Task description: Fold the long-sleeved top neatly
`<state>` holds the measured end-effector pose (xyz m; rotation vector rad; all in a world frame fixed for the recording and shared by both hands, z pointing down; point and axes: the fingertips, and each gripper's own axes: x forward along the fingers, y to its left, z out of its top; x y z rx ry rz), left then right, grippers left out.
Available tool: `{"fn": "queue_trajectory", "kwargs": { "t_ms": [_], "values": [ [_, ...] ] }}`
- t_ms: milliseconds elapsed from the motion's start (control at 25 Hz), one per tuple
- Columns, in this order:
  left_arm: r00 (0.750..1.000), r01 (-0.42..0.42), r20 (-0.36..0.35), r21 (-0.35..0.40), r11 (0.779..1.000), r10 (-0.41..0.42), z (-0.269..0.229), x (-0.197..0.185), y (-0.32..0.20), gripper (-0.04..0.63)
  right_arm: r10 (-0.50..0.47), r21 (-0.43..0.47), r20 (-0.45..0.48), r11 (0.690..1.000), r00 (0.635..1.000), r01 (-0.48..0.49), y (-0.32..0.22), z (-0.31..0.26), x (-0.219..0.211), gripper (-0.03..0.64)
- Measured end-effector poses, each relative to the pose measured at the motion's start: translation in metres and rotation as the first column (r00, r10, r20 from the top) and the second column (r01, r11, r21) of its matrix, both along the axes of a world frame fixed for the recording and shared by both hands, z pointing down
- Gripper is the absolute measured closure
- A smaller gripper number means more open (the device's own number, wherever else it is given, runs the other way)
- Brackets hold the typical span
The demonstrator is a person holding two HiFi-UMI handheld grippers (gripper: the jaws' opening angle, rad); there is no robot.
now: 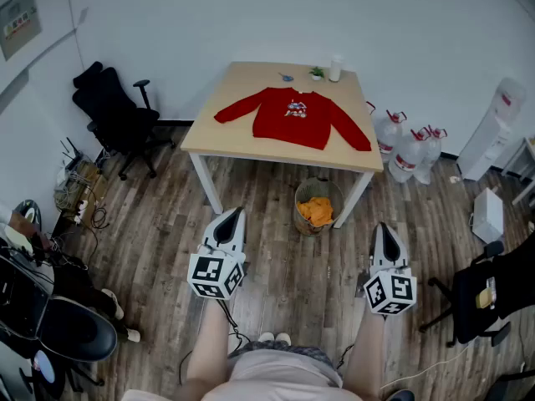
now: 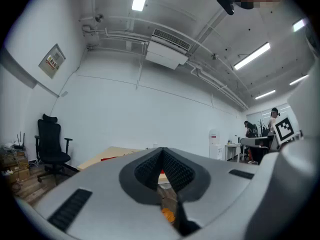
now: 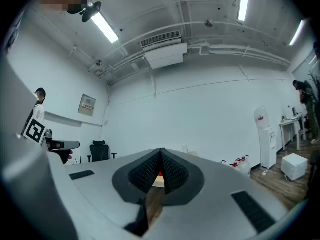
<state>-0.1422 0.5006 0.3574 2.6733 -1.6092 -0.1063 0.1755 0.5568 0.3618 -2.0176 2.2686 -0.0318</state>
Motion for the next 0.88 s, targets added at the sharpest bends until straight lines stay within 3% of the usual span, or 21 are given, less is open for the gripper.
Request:
{"fn": "queue_trajectory", "kwargs": {
  "t_ms": [880],
  "values": [
    [1.000,-0.024,-0.004,-0.034,0.999,0.024,0.007,0.001,0.000,0.594,0.005,-0.009,0.013,1.000,1.000,-0.005,0.001,0.000,-0.007,0.608]
  ]
}}
